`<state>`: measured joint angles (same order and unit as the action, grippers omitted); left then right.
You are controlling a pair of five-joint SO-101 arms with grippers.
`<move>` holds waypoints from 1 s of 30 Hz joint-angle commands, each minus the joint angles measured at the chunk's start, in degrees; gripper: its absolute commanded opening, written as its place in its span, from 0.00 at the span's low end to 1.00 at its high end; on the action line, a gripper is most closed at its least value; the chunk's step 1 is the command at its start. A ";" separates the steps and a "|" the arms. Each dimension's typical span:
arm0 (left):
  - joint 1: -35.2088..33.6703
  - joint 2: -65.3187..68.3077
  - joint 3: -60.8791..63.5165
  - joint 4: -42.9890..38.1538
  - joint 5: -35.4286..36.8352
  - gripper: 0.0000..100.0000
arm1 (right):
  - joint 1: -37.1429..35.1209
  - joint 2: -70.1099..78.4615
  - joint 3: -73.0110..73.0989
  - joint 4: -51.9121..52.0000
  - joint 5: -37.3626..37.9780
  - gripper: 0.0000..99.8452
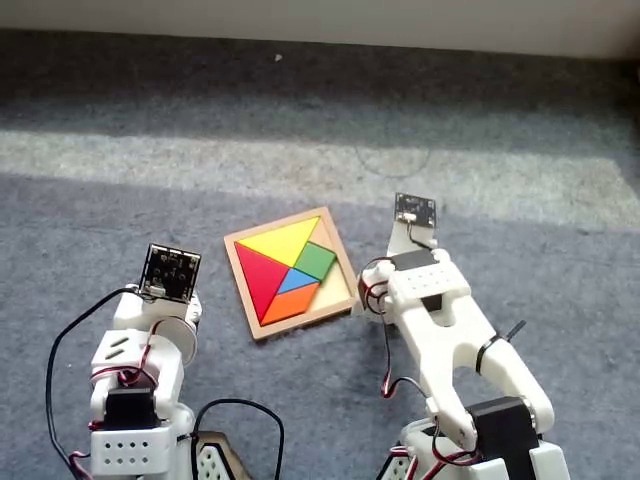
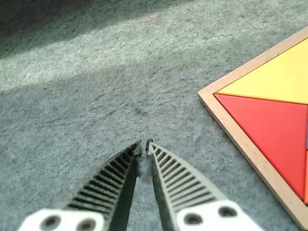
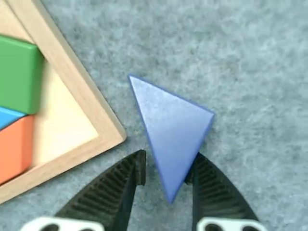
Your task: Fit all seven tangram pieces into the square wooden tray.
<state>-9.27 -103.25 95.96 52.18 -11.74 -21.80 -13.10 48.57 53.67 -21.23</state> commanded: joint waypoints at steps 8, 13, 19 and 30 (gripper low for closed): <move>-0.31 -0.75 1.19 0.09 -0.44 0.05 | 0.92 -0.57 -4.88 11.47 0.70 0.19; -0.22 -0.75 1.19 0.09 -0.44 0.05 | 1.54 -0.40 -6.99 11.38 5.36 0.28; -0.22 -0.75 1.19 0.09 -0.44 0.05 | 1.63 -0.13 -8.66 5.05 13.36 0.28; -0.31 -0.75 1.19 0.09 -0.44 0.05 | 1.45 9.80 -13.05 3.21 15.21 0.28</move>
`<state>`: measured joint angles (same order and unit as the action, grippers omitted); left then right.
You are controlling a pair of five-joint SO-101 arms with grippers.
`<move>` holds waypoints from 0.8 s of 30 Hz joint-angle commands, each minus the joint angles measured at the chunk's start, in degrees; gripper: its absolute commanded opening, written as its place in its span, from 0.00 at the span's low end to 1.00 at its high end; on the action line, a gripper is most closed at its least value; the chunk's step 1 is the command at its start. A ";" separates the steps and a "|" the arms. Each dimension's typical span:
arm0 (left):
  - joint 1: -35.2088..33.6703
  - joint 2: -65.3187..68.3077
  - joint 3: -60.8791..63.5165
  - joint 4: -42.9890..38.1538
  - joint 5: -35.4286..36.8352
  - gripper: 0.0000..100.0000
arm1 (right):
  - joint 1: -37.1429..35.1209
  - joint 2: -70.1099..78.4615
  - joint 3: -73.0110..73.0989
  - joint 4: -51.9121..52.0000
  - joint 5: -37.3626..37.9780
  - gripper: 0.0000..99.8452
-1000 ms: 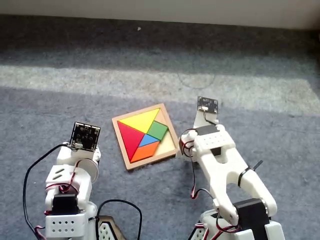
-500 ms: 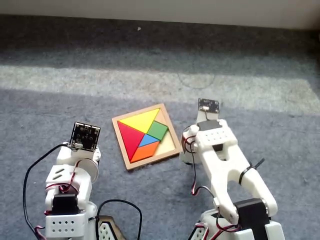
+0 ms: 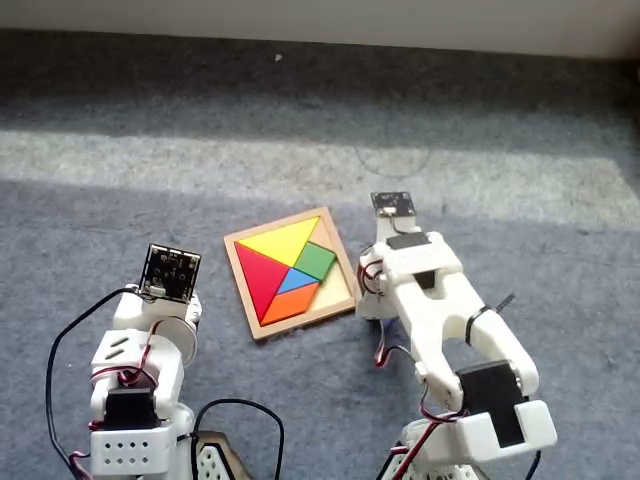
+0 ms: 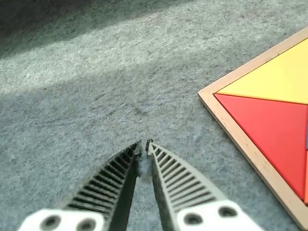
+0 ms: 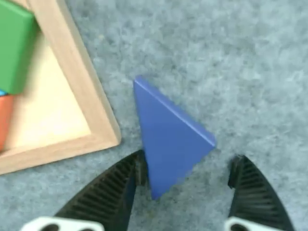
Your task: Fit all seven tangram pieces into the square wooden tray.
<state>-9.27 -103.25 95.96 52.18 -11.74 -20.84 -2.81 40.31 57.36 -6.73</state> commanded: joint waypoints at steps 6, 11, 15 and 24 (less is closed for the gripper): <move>-0.31 -0.75 1.19 0.09 -0.44 0.05 | 0.22 -2.07 -5.76 -0.48 0.79 0.28; -0.31 -0.75 1.19 0.09 -0.44 0.05 | -3.21 -1.54 -5.41 -0.84 5.45 0.28; -0.31 -0.75 1.19 0.09 -0.44 0.05 | -3.30 -1.45 -5.76 -0.84 5.80 0.28; -0.31 -0.75 1.19 0.09 -0.44 0.05 | -3.12 -1.36 -5.32 -0.84 5.98 0.28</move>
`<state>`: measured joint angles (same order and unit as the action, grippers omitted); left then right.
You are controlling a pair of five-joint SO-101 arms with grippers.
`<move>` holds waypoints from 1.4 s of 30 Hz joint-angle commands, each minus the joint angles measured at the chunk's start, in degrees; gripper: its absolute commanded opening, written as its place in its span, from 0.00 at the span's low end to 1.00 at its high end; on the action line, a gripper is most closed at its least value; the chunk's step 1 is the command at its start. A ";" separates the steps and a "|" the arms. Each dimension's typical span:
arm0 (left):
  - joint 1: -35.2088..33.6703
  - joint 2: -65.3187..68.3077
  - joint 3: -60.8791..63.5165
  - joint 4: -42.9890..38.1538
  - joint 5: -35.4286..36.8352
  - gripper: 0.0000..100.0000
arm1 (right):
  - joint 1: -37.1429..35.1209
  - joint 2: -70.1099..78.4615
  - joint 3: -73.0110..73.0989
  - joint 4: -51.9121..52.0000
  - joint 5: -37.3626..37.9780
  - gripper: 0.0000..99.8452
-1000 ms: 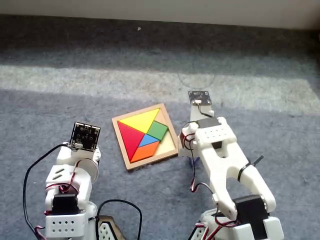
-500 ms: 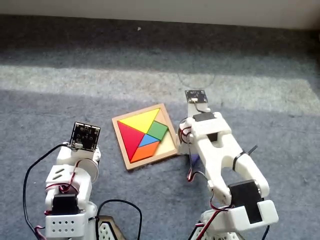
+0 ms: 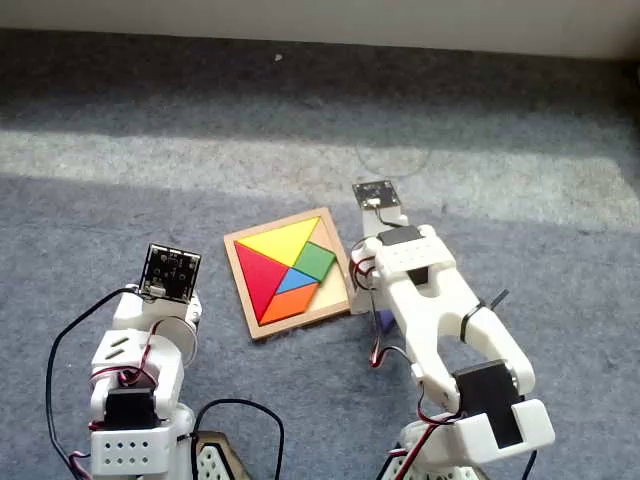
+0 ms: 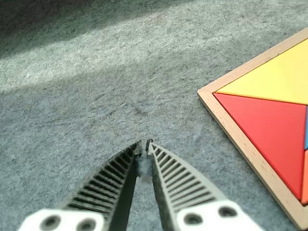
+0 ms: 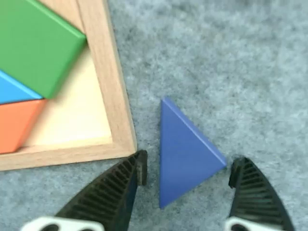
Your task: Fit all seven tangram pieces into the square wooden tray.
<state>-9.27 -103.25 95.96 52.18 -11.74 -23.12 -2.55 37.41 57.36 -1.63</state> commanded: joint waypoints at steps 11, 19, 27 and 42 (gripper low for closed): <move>-0.31 -0.75 1.19 0.09 -0.44 0.05 | 2.42 -1.89 -0.66 -7.08 4.04 0.13; -0.31 -0.75 1.19 0.09 -0.44 0.05 | 2.59 -4.53 -1.01 -2.77 4.04 0.13; -0.40 -0.75 1.19 0.09 -0.44 0.05 | 2.59 -19.74 -0.57 2.42 4.04 0.13; -0.40 -0.75 1.19 0.09 -0.44 0.05 | -11.47 -6.64 -4.26 -0.84 -31.38 0.13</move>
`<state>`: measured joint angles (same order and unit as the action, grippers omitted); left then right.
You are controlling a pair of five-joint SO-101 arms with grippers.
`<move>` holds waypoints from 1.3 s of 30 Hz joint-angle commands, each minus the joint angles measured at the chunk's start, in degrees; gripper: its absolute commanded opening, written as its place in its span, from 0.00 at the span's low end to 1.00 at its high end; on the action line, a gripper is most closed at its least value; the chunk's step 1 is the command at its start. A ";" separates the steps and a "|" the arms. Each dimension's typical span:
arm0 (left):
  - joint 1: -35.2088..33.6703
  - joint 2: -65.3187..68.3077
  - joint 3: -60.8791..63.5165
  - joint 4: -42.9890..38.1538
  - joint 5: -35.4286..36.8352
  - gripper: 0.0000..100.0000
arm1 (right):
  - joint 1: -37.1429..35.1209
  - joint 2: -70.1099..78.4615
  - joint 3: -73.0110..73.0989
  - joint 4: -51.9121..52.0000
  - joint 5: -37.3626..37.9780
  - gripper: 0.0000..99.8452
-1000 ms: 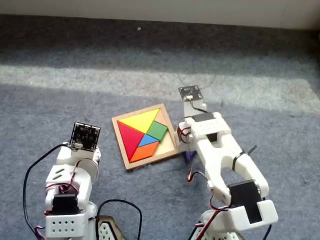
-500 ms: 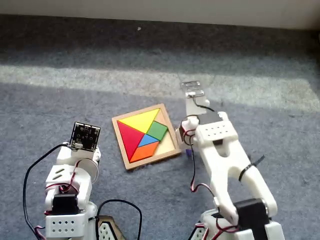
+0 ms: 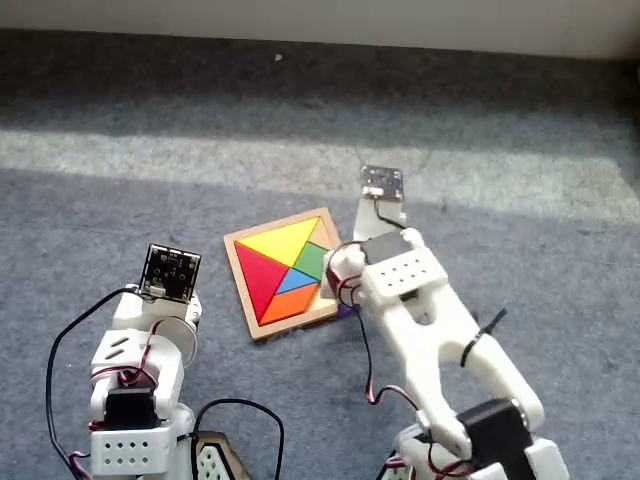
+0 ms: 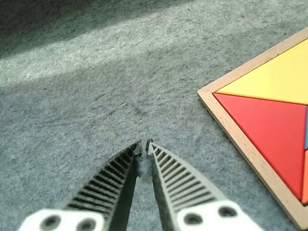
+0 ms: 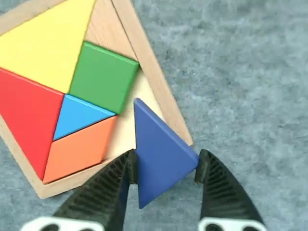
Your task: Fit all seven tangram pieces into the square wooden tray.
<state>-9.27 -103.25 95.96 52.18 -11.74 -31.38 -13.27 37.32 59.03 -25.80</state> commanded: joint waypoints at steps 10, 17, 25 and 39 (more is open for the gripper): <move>-0.40 -0.75 1.19 0.09 -0.44 0.05 | -3.12 10.07 -7.60 -4.18 -12.04 0.13; -0.40 -0.75 1.19 0.09 -0.44 0.05 | -2.15 10.59 -9.71 -4.09 -15.65 0.20; -0.40 -0.75 1.19 0.09 -0.44 0.05 | -3.21 10.33 -9.63 -4.09 -15.65 0.23; -0.40 -0.75 1.19 0.09 -0.44 0.05 | -2.68 -3.38 -5.49 -0.31 -5.36 0.01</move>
<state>-9.27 -103.25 95.96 52.18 -11.74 -34.02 -12.57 30.29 60.09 -34.15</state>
